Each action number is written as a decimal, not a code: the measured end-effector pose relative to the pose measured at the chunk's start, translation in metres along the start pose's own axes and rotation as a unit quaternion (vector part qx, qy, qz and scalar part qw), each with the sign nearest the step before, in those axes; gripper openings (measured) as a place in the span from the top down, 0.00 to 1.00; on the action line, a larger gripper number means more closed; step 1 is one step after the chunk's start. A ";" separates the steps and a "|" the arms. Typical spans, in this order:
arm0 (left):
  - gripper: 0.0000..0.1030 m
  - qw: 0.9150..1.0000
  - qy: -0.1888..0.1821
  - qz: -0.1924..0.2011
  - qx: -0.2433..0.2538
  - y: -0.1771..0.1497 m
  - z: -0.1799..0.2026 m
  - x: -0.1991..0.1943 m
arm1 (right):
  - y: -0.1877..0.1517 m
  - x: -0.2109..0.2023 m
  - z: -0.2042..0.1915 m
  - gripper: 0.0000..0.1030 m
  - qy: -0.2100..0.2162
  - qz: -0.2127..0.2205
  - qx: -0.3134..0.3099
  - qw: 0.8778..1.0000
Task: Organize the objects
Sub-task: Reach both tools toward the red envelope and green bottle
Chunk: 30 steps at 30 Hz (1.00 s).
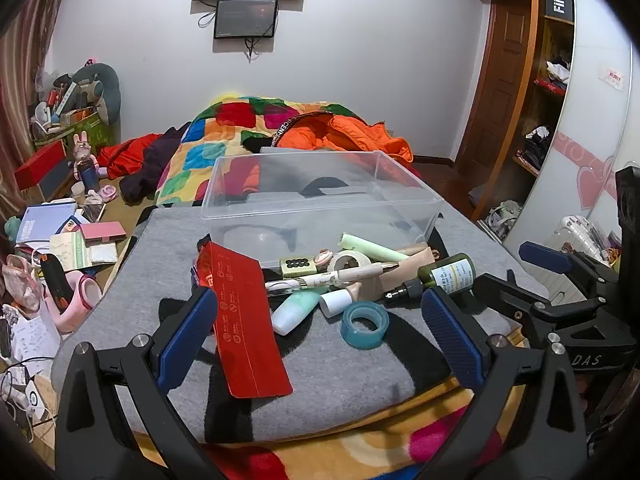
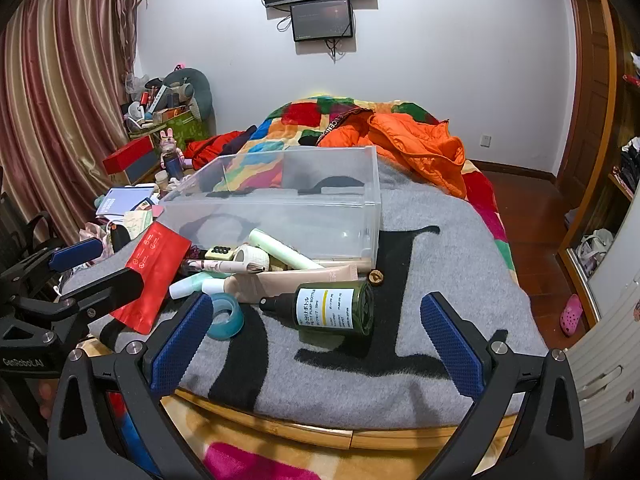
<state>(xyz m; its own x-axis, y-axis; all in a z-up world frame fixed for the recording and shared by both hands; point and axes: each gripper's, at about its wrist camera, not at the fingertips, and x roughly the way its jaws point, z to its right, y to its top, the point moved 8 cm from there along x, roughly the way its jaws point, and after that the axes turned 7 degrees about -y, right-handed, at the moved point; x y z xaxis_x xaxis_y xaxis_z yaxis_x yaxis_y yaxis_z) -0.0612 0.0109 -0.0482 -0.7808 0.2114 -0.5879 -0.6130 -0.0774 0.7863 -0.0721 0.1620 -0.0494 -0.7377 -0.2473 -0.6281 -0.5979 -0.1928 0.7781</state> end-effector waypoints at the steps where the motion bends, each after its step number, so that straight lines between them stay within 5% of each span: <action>1: 0.00 1.000 -0.001 0.000 0.000 0.000 0.000 0.000 | 0.000 0.000 0.000 0.00 0.000 0.000 0.000 1.000; 30: 0.00 1.000 -0.007 -0.007 -0.011 -0.002 -0.004 0.004 | -0.002 0.004 -0.003 0.00 0.005 -0.008 0.001 1.000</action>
<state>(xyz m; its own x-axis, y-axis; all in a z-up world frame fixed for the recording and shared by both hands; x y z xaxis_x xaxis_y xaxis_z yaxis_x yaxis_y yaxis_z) -0.0632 0.0078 -0.0526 -0.7701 0.2254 -0.5968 -0.6269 -0.0946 0.7733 -0.0729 0.1590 -0.0529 -0.7255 -0.2538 -0.6397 -0.6096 -0.1943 0.7685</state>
